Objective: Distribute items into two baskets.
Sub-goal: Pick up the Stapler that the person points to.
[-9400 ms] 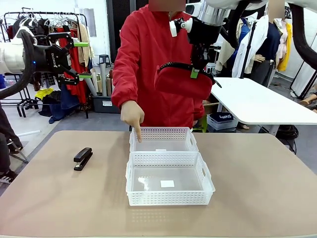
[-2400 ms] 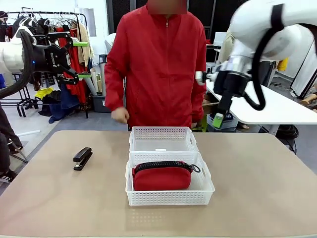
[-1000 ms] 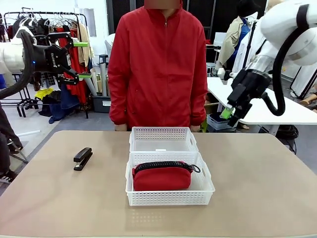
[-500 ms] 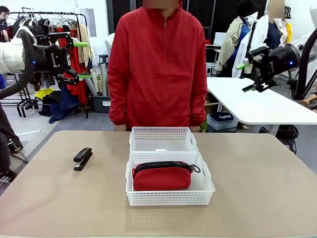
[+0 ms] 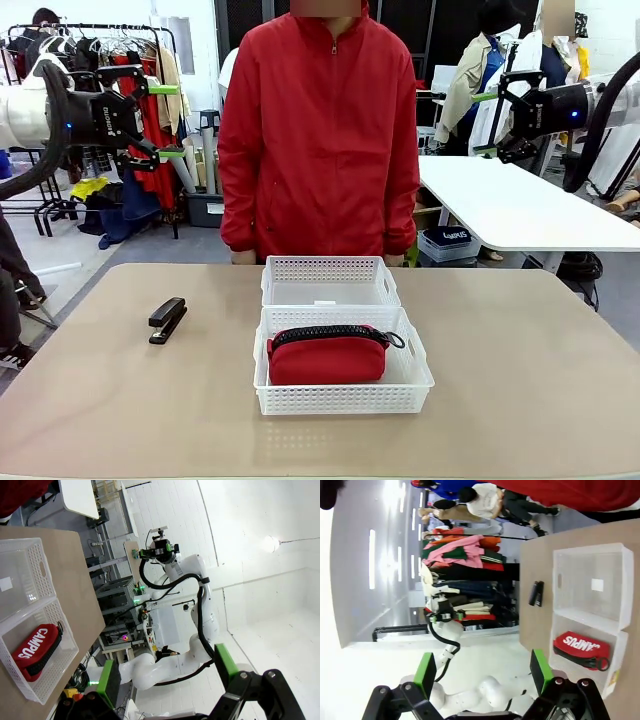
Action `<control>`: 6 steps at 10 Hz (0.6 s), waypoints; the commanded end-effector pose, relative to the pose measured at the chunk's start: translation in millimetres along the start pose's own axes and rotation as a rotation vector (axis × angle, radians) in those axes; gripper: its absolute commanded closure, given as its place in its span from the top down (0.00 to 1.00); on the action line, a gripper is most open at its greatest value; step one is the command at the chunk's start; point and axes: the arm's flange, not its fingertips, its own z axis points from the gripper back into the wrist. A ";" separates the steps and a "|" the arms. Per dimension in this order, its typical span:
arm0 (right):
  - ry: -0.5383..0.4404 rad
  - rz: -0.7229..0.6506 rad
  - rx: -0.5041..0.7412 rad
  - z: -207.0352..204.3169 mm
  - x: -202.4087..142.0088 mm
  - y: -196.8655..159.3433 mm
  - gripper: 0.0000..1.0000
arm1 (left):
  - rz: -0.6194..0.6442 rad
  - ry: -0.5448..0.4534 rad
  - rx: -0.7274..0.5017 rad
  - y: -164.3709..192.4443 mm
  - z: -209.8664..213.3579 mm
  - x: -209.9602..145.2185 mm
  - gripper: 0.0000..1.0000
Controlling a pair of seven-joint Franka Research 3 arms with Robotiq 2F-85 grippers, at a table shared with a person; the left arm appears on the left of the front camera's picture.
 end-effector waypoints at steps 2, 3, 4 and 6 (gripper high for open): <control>0.055 0.034 0.108 -0.3 -3.3 3.3 1.00 | -0.003 0.001 0.000 -1.5 -0.5 -0.2 1.00; 0.052 0.028 0.127 -0.7 -5.2 2.4 1.00 | -0.003 0.001 0.000 -1.5 -0.5 -0.2 1.00; 0.036 0.010 0.135 -0.3 -8.5 1.4 1.00 | -0.003 0.001 0.000 -1.5 -0.5 -0.2 1.00; 0.022 0.006 0.126 -1.7 -20.5 5.2 1.00 | -0.003 0.001 0.000 -1.5 -0.5 -0.2 1.00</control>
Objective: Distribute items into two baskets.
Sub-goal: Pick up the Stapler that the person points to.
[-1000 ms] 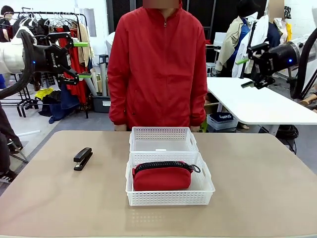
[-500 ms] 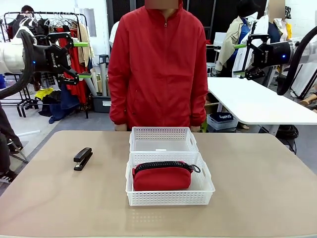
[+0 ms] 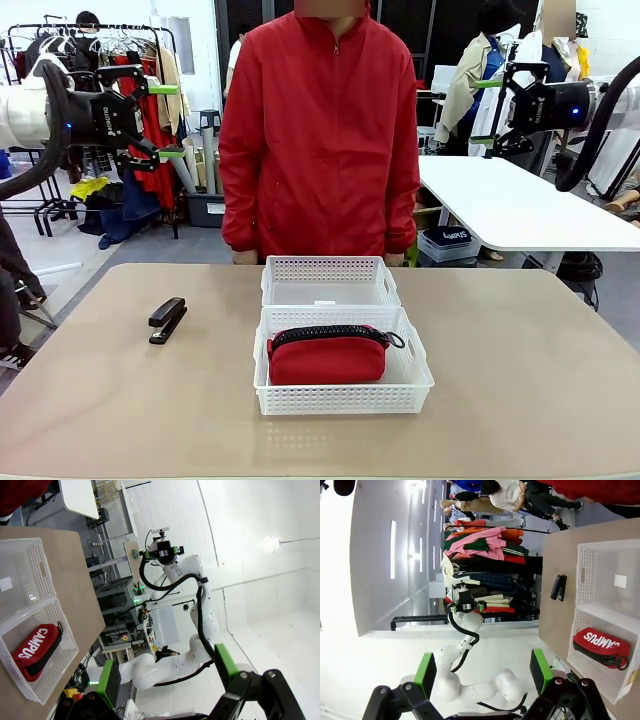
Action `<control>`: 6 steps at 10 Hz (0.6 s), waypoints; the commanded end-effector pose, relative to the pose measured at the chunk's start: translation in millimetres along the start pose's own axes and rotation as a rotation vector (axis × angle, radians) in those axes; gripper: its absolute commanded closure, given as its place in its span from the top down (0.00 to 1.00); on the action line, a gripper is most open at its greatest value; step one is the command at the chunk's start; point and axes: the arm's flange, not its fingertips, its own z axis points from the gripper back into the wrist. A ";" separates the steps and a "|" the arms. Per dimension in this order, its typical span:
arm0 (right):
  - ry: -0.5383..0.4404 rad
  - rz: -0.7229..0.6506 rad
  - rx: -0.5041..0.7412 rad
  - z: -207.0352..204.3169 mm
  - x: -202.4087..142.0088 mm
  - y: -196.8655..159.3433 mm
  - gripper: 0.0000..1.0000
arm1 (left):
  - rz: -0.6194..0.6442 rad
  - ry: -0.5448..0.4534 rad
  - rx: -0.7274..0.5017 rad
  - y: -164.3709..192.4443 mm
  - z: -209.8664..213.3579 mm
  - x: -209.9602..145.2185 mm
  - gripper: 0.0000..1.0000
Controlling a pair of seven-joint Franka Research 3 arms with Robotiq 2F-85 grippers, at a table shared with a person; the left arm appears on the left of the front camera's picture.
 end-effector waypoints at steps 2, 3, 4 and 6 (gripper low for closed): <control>0.000 0.018 0.028 -3.3 -19.1 0.9 1.00 | -0.003 0.001 0.000 -1.5 -0.5 -0.2 1.00; 0.015 0.016 0.049 -4.6 -20.5 -0.2 1.00 | -0.003 0.001 0.000 -1.5 -0.5 -0.2 1.00; 0.039 0.004 0.074 -4.5 -19.4 -1.6 1.00 | -0.003 0.001 0.000 -1.5 -0.5 -0.2 1.00; 0.023 -0.006 0.015 -3.3 -15.3 1.0 1.00 | -0.003 0.001 0.000 -1.5 -0.5 -0.2 1.00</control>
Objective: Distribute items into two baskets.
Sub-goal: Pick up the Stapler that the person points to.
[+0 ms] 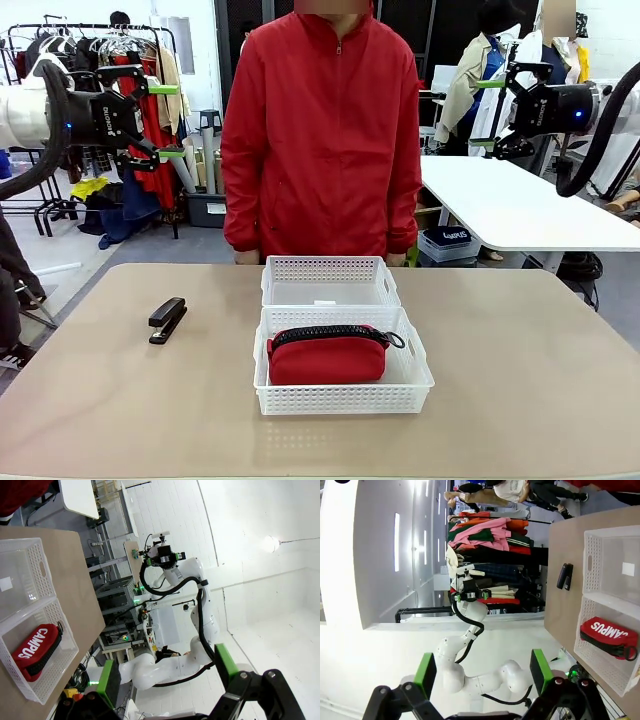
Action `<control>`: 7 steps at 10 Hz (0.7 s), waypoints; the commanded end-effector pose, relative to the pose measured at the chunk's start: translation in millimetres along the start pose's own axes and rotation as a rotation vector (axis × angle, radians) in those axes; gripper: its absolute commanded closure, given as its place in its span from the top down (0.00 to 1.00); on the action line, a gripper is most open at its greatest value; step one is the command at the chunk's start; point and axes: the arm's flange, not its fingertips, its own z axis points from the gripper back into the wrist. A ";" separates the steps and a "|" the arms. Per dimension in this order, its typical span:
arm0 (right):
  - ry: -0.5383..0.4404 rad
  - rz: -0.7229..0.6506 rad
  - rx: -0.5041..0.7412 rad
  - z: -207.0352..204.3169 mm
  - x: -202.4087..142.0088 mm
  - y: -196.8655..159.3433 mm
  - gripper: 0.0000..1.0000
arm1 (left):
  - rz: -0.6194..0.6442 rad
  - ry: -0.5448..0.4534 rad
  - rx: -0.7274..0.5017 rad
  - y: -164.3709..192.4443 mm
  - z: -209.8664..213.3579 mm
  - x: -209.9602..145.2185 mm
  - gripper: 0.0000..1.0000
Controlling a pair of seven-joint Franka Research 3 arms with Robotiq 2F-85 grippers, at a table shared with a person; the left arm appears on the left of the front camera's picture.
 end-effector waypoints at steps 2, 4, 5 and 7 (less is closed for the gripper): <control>-0.019 0.006 -0.010 2.2 2.1 3.0 1.00 | -0.003 0.001 0.000 -1.5 -0.4 -0.2 1.00; 0.022 -0.013 0.025 -1.5 -6.8 -5.1 1.00 | -0.003 0.001 0.000 -1.5 -0.4 -0.2 1.00; 0.035 -0.004 0.039 0.2 -11.9 -5.7 1.00 | -0.003 0.001 0.000 -1.5 -0.4 -0.2 1.00; 0.051 0.008 0.057 1.1 -23.0 -4.8 1.00 | -0.003 0.001 0.000 -1.5 -0.4 -0.2 1.00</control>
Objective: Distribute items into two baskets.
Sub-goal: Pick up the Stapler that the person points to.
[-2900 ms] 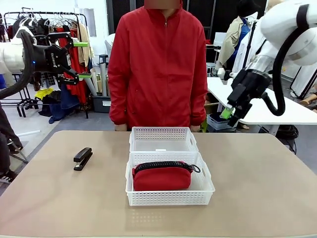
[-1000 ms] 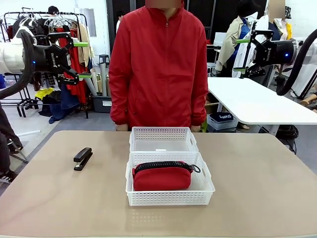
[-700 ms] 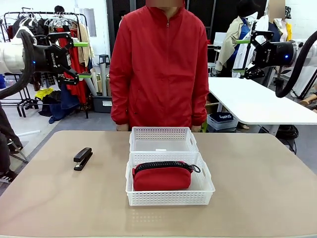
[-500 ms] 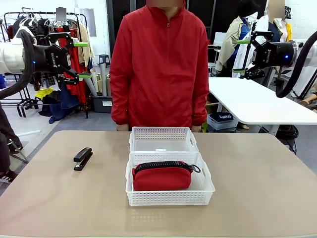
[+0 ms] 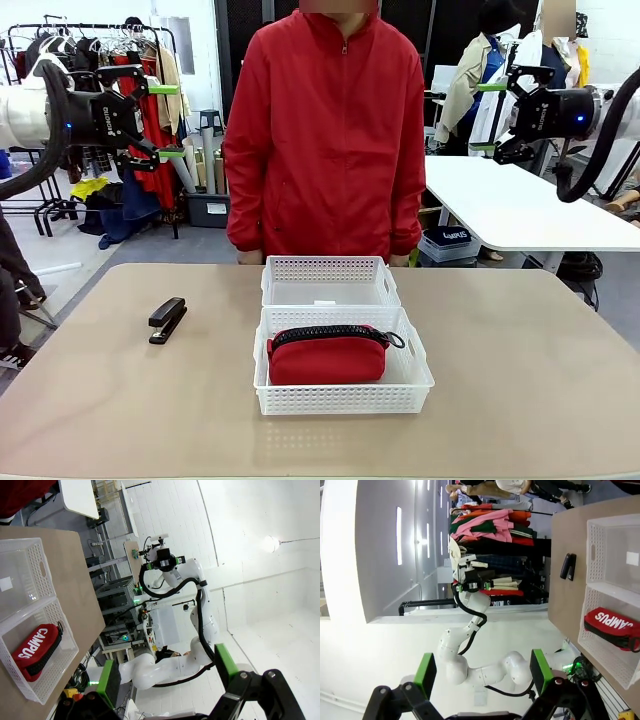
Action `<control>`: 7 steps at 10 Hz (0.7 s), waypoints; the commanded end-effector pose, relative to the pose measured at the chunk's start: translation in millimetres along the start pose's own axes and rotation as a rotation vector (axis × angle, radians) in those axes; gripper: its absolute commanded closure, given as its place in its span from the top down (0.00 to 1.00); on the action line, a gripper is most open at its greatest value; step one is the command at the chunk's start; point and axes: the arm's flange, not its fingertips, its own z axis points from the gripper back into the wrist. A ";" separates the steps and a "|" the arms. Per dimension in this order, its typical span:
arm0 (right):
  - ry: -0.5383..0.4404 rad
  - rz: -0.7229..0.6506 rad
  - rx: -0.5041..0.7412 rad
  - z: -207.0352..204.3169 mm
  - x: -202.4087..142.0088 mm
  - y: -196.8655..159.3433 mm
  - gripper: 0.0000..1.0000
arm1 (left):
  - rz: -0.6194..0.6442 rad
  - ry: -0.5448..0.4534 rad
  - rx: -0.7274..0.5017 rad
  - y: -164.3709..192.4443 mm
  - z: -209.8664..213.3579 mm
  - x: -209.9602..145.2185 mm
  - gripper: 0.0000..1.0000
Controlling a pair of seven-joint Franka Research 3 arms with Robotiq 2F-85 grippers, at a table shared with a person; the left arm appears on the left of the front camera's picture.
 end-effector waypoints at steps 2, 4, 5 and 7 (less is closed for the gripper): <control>0.046 0.089 0.014 6.3 -11.4 -3.8 1.00 | -0.003 0.001 0.000 -1.5 -0.4 -0.2 1.00; 0.008 0.000 0.005 0.7 -4.5 0.7 1.00 | -0.003 0.001 0.000 -1.5 -0.4 -0.2 1.00; 0.008 0.000 0.005 0.7 -4.5 0.7 1.00 | -0.003 0.001 0.000 -1.5 -0.4 -0.2 1.00; 0.008 0.000 0.005 0.7 -4.5 0.7 1.00 | -0.003 0.001 0.000 -1.5 -0.4 -0.2 1.00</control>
